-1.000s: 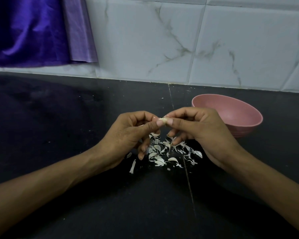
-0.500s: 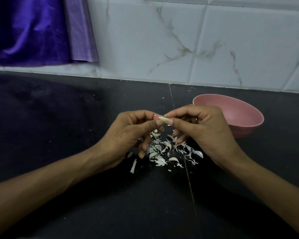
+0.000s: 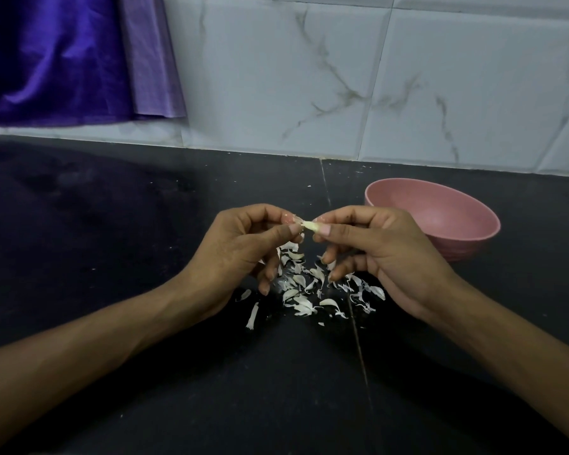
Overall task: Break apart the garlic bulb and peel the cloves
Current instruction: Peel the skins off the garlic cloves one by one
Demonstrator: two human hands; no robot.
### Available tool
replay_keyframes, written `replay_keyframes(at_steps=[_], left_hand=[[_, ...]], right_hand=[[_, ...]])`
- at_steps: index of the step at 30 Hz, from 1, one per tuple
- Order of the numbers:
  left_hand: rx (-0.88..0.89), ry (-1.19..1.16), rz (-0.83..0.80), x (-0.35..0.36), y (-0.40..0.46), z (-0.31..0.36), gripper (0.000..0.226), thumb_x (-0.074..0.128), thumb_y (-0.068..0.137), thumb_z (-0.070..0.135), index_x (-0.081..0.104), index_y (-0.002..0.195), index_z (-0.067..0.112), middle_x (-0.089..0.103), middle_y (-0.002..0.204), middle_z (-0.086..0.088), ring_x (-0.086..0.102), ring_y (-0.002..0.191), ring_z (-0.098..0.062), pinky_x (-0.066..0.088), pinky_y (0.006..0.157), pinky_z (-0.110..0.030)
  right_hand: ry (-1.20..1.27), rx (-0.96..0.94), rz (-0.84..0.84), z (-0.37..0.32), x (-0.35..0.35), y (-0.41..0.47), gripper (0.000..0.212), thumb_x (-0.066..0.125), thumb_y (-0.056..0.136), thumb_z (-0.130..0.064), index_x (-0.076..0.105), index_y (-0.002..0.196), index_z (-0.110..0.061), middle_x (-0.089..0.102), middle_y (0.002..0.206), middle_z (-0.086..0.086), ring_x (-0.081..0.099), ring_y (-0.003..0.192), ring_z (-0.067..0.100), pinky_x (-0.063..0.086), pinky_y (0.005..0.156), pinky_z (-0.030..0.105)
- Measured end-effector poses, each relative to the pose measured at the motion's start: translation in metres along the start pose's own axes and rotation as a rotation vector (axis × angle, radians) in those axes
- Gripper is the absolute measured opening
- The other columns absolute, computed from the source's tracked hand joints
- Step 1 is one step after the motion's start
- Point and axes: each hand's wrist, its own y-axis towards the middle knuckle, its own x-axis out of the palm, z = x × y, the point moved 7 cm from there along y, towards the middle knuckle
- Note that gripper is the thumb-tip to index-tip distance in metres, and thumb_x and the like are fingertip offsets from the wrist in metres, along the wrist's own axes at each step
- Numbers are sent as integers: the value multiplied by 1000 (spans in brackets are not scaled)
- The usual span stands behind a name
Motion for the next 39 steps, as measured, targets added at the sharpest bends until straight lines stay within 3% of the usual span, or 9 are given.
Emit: replay_keyframes(at_steps=[5, 10, 13, 15, 18, 29, 36, 39], left_hand=[[44, 95, 59, -3, -2, 3, 18, 74, 81, 19, 65, 85, 4, 56, 49, 4, 44, 33, -10, 36, 34, -19], [165, 247, 107, -9, -4, 9, 38, 75, 77, 39, 59, 65, 7, 52, 44, -7, 44, 32, -19, 36, 36, -21], [221, 328, 89, -8, -5, 10, 21, 70, 84, 35, 69, 74, 17, 61, 52, -2, 50, 35, -17, 38, 37, -22], [229, 337, 72, -7, -4, 11, 5, 71, 85, 26, 72, 89, 23, 68, 71, 3, 53, 39, -16, 41, 37, -23], [191, 303, 36, -4, -2, 8, 17, 72, 84, 18, 71, 101, 22, 71, 87, 2, 56, 42, -18, 44, 38, -24], [76, 156, 16, 0, -2, 4, 12, 71, 83, 15, 68, 86, 4, 59, 46, 4, 46, 32, -5, 37, 32, -17], [64, 111, 19, -4, 1, 1, 17, 70, 82, 20, 70, 85, 4, 69, 65, -3, 48, 38, -12, 40, 35, -21], [67, 119, 14, -4, 0, 1, 13, 69, 85, 17, 70, 85, 4, 64, 55, 3, 47, 37, -11, 39, 35, -21]], right_hand=[[3, -24, 36, -3, -4, -1, 15, 71, 81, -9, 73, 93, 0, 71, 78, 7, 63, 62, 17, 55, 50, 26], [8, -45, 57, -5, -5, -1, 14, 71, 81, -7, 72, 93, 0, 71, 78, 6, 65, 62, 18, 56, 51, 27], [-8, -68, 57, -6, -5, -1, 15, 72, 80, -5, 71, 94, 1, 71, 77, 7, 65, 62, 17, 56, 51, 27], [-10, -81, 59, -6, -5, -1, 15, 72, 80, -3, 71, 94, 3, 70, 75, 8, 65, 61, 16, 56, 51, 27], [-20, -102, 62, -7, -3, -1, 12, 71, 81, 1, 71, 92, 4, 69, 73, 9, 65, 60, 16, 56, 50, 26], [-182, -212, 37, -9, 4, -2, 17, 74, 80, 3, 70, 93, -7, 72, 78, 4, 65, 57, 15, 53, 46, 24], [-159, -233, 38, -13, 1, -2, 18, 67, 87, 3, 70, 101, -8, 74, 89, 11, 67, 63, 19, 56, 48, 28], [-161, -213, 21, -11, 4, -3, 22, 74, 81, -11, 70, 102, -6, 73, 85, 9, 66, 62, 19, 56, 48, 28]])
